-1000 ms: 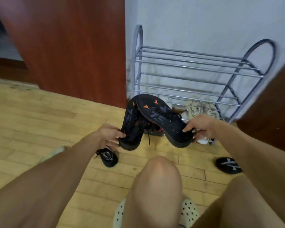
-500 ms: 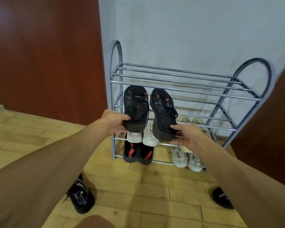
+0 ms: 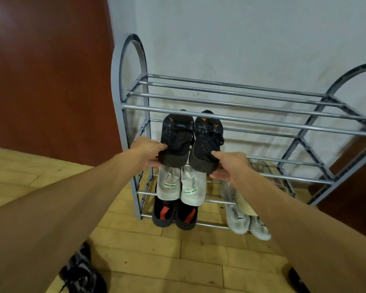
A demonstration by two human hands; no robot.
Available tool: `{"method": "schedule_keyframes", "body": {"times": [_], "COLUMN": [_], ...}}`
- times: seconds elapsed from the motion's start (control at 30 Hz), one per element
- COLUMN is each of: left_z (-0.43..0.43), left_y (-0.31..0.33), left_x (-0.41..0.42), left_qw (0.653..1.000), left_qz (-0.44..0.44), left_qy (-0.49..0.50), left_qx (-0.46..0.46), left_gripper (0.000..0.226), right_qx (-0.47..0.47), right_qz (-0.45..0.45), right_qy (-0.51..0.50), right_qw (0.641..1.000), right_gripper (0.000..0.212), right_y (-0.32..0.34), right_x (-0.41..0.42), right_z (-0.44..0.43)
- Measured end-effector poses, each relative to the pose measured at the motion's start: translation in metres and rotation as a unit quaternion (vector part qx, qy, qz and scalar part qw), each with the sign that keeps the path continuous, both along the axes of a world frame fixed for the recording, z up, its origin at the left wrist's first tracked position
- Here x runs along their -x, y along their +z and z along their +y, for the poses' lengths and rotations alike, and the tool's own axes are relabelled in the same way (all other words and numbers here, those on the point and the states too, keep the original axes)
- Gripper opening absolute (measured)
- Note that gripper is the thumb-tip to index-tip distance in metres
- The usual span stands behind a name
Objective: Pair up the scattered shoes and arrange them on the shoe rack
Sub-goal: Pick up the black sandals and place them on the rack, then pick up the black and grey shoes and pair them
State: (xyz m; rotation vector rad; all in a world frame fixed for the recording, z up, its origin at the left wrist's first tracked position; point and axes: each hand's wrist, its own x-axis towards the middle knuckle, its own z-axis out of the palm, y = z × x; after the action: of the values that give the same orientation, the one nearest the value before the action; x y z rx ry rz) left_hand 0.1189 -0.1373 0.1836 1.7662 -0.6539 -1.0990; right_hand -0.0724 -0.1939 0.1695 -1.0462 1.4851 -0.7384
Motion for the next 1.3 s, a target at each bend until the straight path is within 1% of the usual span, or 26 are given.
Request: {"method": "schedule_keyframes", "body": {"times": [0.13,0.23,0.3,0.37,0.43,0.53,0.6,0.67,0.7,0.83,0.87,0.93,0.97,1.0,1.07,1.1,1.13,1.17,1.23,1.27,1.3], "left_z": [0.007,0.021,0.039,0.062,0.088,0.127,0.155,0.181,0.193,0.235,0.245,0.26,0.265,0.269,0.278,0.283,0.287,0.29,0.292,0.29,0.288], "left_y": [-0.005,0.001,0.011,0.022,0.031,0.04,0.04,0.033,0.026,-0.021,-0.038,-0.077,-0.099,-0.12,-0.164,-0.184,-0.203,-0.223,-0.254,-0.266,-0.28], "left_x": [0.007,0.008,0.006,0.001,-0.009,-0.029,-0.043,-0.059,-0.066,-0.091,-0.096,-0.102,-0.105,-0.106,-0.105,-0.102,-0.098,-0.095,-0.089,-0.087,-0.086], "left_qw": [1.0,0.997,0.994,0.994,0.994,0.993,0.993,0.99,0.989,0.988,0.988,0.986,0.982,0.977,0.965,0.963,0.962,0.96,0.946,0.939,0.934], "left_qz": [-0.019,-0.068,-0.092,-0.097,-0.102,-0.111,-0.118,-0.14,-0.145,-0.135,-0.129,-0.116,-0.115,-0.119,-0.12,-0.107,-0.085,-0.061,-0.001,0.026,0.042], "left_qy": [0.006,0.017,0.012,-0.006,-0.023,-0.017,-0.006,-0.007,-0.006,0.006,0.008,0.025,0.042,0.055,0.079,0.084,0.087,0.097,0.138,0.162,0.19], "left_qx": [0.02,0.043,0.056,0.053,0.043,0.037,0.028,-0.001,-0.015,-0.069,-0.086,-0.119,-0.141,-0.167,-0.217,-0.233,-0.245,-0.257,-0.295,-0.303,-0.301], "left_gripper": [0.03,0.035,0.037,0.032,0.028,0.02,0.014,0.013,0.015,0.028,0.026,0.012,0.011,0.016,0.035,0.039,0.043,0.049,0.056,0.055,0.052], "right_qx": [0.054,0.107,0.142,0.167,0.181,0.161,0.134,0.095,0.076,0.026,0.022,0.027,0.038,0.056,0.085,0.085,0.078,0.068,0.03,0.011,-0.004], "right_qz": [0.076,0.135,0.188,0.223,0.235,0.229,0.239,0.245,0.253,0.289,0.297,0.318,0.333,0.353,0.398,0.417,0.428,0.43,0.421,0.416,0.409], "right_qy": [0.03,0.029,0.024,0.039,0.061,0.103,0.171,0.256,0.293,0.393,0.417,0.467,0.499,0.533,0.589,0.611,0.634,0.652,0.674,0.678,0.674], "right_qw": [0.995,0.985,0.972,0.96,0.953,0.955,0.946,0.93,0.919,0.872,0.859,0.825,0.799,0.767,0.698,0.667,0.639,0.621,0.607,0.606,0.615], "right_gripper": [0.03,0.031,0.041,0.051,0.053,0.049,0.038,0.024,0.022,0.03,0.03,0.026,0.022,0.018,0.024,0.024,0.019,0.021,0.034,0.037,0.038], "right_y": [-0.001,0.003,0.005,0.009,0.012,0.016,0.018,0.018,0.017,-0.004,-0.014,-0.037,-0.049,-0.063,-0.093,-0.11,-0.127,-0.142,-0.163,-0.169,-0.174], "right_x": [0.001,-0.002,-0.008,-0.015,-0.024,-0.038,-0.05,-0.064,-0.073,-0.11,-0.118,-0.133,-0.138,-0.143,-0.148,-0.149,-0.149,-0.147,-0.141,-0.138,-0.135], "right_z": [0.011,0.026,0.04,0.058,0.077,0.102,0.121,0.144,0.156,0.198,0.206,0.222,0.23,0.237,0.251,0.254,0.256,0.255,0.249,0.244,0.239]}}
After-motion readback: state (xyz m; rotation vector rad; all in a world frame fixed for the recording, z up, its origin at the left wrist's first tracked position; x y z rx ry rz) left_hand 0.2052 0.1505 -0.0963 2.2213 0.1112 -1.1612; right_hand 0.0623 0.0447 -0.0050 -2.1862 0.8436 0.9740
